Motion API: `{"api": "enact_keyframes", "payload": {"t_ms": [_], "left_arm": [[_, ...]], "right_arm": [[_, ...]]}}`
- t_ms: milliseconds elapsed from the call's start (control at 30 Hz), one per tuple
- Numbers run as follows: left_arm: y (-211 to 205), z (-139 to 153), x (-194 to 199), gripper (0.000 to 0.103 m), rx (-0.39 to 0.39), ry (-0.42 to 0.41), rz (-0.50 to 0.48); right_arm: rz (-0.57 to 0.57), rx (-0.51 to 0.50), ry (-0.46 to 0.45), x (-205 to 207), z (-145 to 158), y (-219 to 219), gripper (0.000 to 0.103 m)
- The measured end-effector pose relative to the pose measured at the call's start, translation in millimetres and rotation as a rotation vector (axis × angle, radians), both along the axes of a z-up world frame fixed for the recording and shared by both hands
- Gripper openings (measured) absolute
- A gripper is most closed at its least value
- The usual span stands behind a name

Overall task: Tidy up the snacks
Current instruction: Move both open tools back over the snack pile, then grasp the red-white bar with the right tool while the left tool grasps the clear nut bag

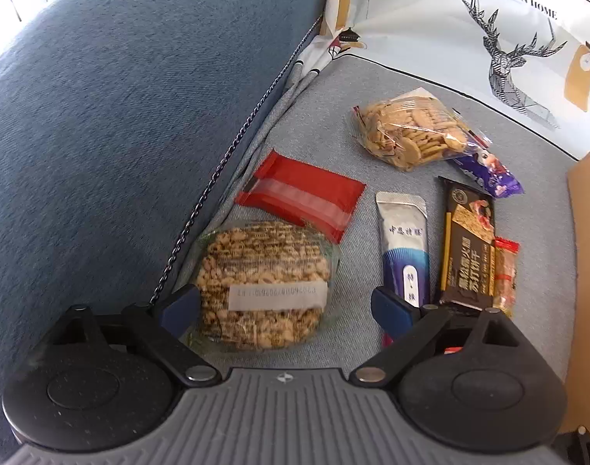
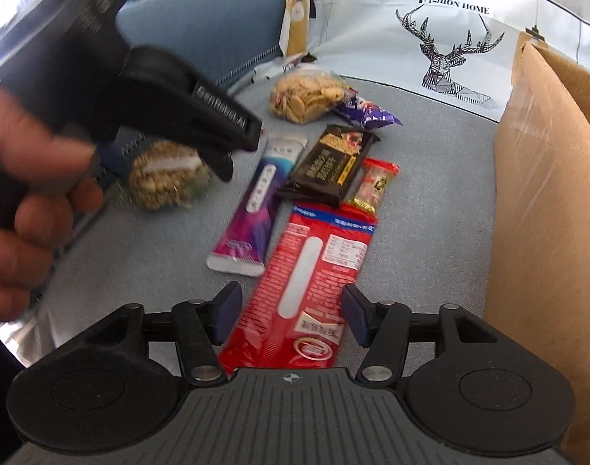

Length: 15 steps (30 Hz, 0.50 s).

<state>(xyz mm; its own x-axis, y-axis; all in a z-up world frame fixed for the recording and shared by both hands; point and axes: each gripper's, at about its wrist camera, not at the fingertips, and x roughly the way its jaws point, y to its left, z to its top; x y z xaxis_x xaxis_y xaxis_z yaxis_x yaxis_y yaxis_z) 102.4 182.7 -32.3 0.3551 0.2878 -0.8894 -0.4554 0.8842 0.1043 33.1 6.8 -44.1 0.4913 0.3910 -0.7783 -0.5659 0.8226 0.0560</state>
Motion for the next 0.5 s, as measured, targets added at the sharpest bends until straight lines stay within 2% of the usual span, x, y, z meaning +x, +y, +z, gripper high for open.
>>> {"api": "enact_keyframes", "payload": {"t_ms": [133, 200, 300, 333, 400, 500], "left_arm": [[-1.3, -2.5, 1.9, 0.094, 0.017, 0.005, -0.028], [-3.7, -4.2, 1.4, 0.083, 0.048, 0.012, -0.043], [-1.9, 0.1, -6.7, 0.076, 0.054, -0.009, -0.066], [-1.2, 2.8, -10.0, 0.072, 0.053, -0.022, -0.07], [-0.8, 11.7, -16.4, 0.049, 0.042, -0.074, -0.084], [0.5, 20.1, -24.1, 0.035, -0.054, -0.137, -0.104]], "right_arm": [[0.0, -0.006, 0.033, 2.2, -5.6, -1.9, 0.063], [0.007, -0.015, 0.026, 1.1, -6.9, -2.1, 0.062], [0.033, -0.04, -0.007, -5.0, -7.6, -0.1, 0.056], [0.041, -0.043, -0.014, -6.6, -7.0, -0.7, 0.055], [0.053, -0.046, -0.021, -9.3, -5.8, -2.0, 0.052], [0.055, -0.052, -0.052, -14.6, -1.6, -2.7, 0.046]]}}
